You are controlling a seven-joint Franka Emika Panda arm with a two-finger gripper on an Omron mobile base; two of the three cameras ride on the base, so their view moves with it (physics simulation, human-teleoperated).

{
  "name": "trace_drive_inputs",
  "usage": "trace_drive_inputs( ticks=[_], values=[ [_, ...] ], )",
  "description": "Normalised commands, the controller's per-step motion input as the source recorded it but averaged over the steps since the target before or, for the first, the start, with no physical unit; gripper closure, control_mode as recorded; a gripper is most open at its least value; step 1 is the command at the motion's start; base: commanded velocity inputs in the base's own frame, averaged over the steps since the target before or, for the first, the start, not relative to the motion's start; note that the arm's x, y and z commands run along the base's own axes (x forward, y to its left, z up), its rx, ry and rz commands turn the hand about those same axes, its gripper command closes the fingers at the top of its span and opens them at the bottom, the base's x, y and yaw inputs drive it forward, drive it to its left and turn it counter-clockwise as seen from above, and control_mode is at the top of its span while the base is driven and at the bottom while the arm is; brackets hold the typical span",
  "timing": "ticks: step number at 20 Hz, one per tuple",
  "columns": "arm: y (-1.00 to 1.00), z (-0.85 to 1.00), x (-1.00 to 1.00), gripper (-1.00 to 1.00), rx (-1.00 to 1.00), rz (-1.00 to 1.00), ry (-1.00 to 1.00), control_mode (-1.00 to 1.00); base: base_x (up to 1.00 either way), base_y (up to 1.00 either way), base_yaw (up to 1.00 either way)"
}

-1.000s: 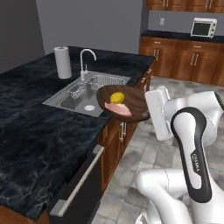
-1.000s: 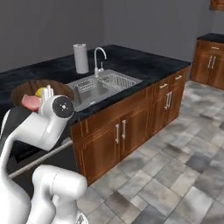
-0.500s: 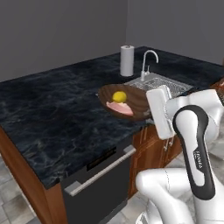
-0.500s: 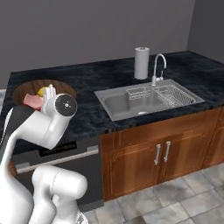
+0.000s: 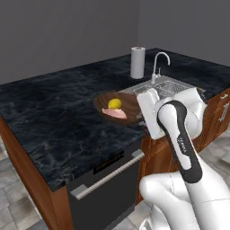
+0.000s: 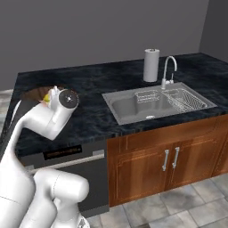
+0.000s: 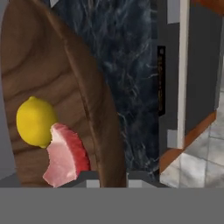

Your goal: The microwave is finished heating the steak and lemon. Take the bowl containing the food and place it on the dining counter.

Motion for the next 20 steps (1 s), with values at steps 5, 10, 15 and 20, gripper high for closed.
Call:
trace_drive_inputs(
  ticks=[5, 10, 15, 20],
  values=[
    [0.23, -0.49, 1.0, 1.0, -0.19, 0.0, 0.35, -1.0, 0.0, 0.0, 0.0],
    [0.03, -0.39, 1.0, 1.0, -0.06, 0.05, 0.15, -1.0, 0.0, 0.0, 0.0],
    [0.23, -0.72, 1.0, 1.0, -0.15, 0.08, 0.0, -1.0, 0.0, 0.0, 0.0],
    [0.42, -0.93, 0.96, 1.0, -0.18, 0.05, 0.0, -1.0, 0.0, 0.0, 0.0]
  ],
)
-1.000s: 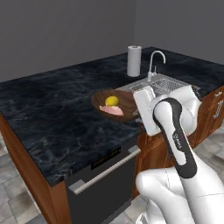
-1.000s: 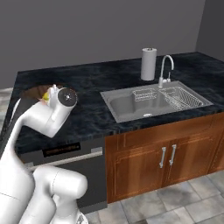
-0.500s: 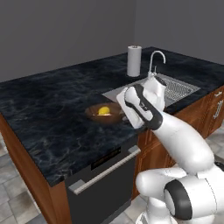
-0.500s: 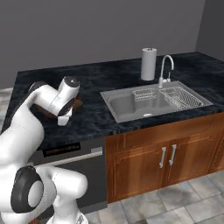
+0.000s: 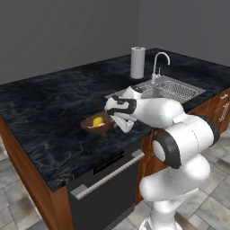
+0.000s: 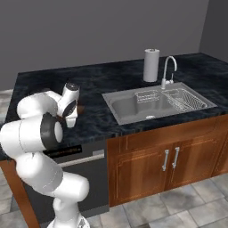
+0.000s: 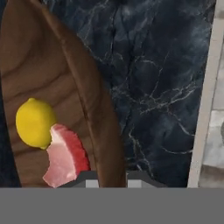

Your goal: The microwave is finished heating the steak and lemon. Take the bowl containing the food and place it on the dining counter.

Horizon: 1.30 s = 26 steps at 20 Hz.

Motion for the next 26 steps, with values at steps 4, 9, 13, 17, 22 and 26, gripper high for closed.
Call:
trace_drive_inputs(
  ticks=[4, 9, 13, 17, 22, 26],
  values=[
    [0.6, -0.87, 0.82, 1.0, -0.15, 0.04, 0.0, -1.0, 0.0, 0.0, 0.0],
    [0.65, -0.73, 0.63, 1.0, -0.07, 0.0, 0.0, -1.0, 0.0, 0.0, 0.0],
    [0.4, -0.17, 0.32, -1.0, 0.0, 0.0, 0.0, -1.0, 0.0, 0.0, 0.0],
    [-0.04, 0.66, -0.37, -1.0, 0.02, 0.0, -0.05, -1.0, 0.0, 0.0, 0.0],
    [-0.28, 0.98, -0.96, -1.0, 0.1, 0.0, -0.14, -1.0, 0.0, 0.0, 0.0],
    [-0.38, 0.94, -1.0, -1.0, 0.1, 0.0, -0.22, -1.0, 0.0, 0.0, 0.0]
  ],
)
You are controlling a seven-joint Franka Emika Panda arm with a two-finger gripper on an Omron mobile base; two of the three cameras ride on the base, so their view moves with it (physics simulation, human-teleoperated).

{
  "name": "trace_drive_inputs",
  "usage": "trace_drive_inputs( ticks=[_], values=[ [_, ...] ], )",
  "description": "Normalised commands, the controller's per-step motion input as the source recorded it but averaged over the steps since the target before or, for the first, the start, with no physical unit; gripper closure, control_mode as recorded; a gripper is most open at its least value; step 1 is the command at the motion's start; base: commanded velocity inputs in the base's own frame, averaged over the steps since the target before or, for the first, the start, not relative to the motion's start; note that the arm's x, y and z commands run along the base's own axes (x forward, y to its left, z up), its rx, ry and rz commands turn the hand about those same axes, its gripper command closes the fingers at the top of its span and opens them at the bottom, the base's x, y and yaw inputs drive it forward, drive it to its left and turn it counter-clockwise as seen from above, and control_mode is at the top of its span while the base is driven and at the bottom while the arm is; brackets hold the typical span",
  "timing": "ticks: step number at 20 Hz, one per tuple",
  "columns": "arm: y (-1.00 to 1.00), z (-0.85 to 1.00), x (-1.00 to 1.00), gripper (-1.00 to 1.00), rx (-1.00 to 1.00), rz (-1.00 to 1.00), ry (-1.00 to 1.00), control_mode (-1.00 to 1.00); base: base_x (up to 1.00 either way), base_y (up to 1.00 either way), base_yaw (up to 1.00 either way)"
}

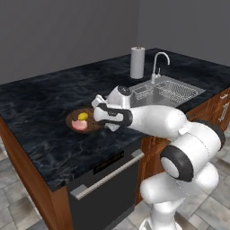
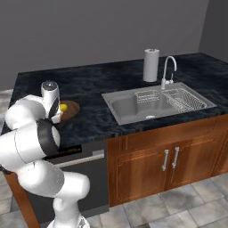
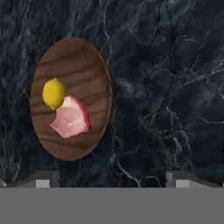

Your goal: The microwave is finished heating the steak and lemon. Take the bowl containing the food and place it on the dining counter.

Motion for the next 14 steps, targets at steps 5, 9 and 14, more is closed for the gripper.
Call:
trace_drive_inputs(
  ticks=[5, 9, 14],
  values=[
    [-0.5, 0.56, -1.0, -1.0, 0.04, 0.0, -0.24, -1.0, 0.0, 0.0, 0.0],
    [-0.55, 0.27, -1.0, -1.0, 0.0, 0.0, -0.25, -1.0, 0.0, 0.0, 0.0],
    [-0.62, 0.16, -1.0, -1.0, 0.0, 0.0, -0.29, -1.0, 0.0, 0.0, 0.0]
  ],
)
